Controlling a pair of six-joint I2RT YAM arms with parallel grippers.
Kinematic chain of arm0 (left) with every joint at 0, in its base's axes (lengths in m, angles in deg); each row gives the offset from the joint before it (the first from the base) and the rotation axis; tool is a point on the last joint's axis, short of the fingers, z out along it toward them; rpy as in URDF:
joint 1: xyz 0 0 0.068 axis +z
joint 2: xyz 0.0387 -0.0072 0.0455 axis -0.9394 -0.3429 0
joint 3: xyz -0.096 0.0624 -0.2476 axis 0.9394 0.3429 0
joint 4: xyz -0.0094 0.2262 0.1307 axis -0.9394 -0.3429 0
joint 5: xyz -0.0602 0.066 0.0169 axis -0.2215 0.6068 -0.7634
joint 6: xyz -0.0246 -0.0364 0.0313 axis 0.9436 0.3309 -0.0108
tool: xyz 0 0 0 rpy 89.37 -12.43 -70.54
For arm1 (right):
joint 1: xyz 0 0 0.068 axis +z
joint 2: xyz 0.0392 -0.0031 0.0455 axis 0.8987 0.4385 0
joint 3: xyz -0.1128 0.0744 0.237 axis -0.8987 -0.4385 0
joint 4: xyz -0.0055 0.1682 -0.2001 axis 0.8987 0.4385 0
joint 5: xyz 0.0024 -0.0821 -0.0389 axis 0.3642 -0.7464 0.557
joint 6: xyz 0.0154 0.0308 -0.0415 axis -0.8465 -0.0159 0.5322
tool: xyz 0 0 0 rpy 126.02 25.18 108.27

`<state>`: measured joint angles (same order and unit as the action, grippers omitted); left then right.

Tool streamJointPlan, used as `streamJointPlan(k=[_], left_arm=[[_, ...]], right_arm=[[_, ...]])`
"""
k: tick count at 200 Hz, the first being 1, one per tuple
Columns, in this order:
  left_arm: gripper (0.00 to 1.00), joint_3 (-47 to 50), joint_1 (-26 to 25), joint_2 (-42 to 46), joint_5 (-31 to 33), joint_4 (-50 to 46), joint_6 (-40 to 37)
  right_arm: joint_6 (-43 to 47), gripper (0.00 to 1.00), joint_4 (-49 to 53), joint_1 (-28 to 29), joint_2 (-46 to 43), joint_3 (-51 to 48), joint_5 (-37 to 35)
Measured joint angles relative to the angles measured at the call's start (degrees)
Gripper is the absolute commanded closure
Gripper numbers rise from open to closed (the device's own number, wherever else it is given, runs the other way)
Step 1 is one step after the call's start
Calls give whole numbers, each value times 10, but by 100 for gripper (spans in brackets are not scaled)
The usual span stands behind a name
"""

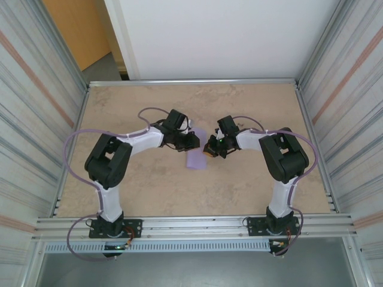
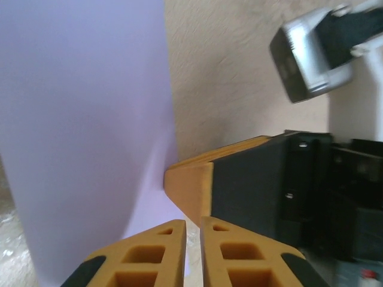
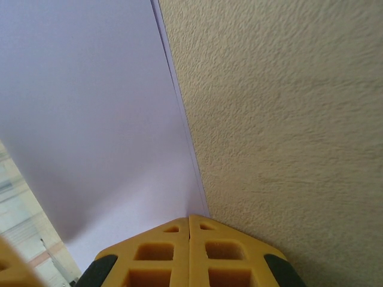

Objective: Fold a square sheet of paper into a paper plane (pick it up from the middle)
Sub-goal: Hold the square sheet of paper at the center of the table, then first fold the square sheet of paper in half at the center of the table.

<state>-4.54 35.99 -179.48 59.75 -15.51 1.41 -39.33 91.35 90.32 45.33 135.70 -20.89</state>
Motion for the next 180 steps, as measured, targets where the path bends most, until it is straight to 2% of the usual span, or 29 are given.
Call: streamJointPlan(k=[84,180], left_arm=[[87,-33,6,-53,-12,-42,-17],[87,7,72,-61,-57,-27,-61]], right_arm=[[30,95,33,-1,10,21,1],[49,96,62,-1,19,39,1]])
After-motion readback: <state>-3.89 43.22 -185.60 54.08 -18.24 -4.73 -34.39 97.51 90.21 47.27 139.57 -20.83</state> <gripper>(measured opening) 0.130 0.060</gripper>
